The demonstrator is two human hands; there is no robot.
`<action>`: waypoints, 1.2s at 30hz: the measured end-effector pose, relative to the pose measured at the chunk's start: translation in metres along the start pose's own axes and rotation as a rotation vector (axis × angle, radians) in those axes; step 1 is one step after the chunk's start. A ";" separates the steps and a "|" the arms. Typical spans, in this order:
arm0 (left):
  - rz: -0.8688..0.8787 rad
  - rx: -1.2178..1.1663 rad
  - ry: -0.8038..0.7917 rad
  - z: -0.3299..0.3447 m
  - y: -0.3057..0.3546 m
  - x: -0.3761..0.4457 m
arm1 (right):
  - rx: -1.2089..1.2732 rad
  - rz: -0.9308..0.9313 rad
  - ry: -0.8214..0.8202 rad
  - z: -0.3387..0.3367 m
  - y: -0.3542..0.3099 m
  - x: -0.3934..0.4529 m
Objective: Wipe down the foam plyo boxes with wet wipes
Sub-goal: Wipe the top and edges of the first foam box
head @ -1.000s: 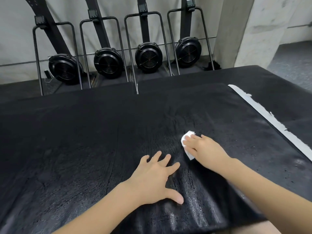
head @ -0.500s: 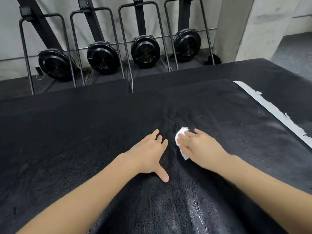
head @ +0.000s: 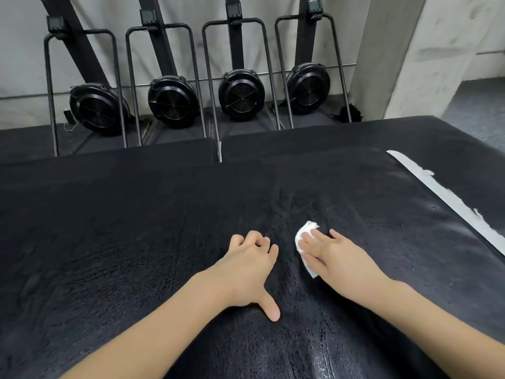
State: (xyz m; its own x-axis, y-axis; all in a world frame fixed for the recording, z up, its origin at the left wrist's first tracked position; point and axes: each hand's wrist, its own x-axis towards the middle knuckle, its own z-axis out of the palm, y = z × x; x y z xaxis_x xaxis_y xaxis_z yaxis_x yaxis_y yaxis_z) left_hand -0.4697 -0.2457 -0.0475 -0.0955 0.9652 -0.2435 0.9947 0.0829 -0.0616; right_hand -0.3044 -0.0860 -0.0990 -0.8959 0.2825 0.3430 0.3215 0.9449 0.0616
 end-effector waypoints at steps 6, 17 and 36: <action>0.008 -0.020 -0.029 -0.006 0.003 0.002 | -0.084 -0.038 -0.128 0.033 0.018 0.052; -0.005 -0.150 -0.076 -0.009 0.004 0.001 | -0.269 -0.125 -0.181 0.033 0.024 0.078; 0.015 0.009 -0.126 -0.010 -0.002 0.008 | -0.264 -0.115 -0.184 0.028 0.016 0.124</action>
State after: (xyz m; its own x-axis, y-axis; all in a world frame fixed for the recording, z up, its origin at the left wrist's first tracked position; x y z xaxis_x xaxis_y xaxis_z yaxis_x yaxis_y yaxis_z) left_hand -0.4724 -0.2361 -0.0393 -0.0858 0.9275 -0.3639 0.9956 0.0664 -0.0657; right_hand -0.4192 -0.0312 -0.0820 -0.9634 0.2244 0.1468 0.2621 0.9038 0.3384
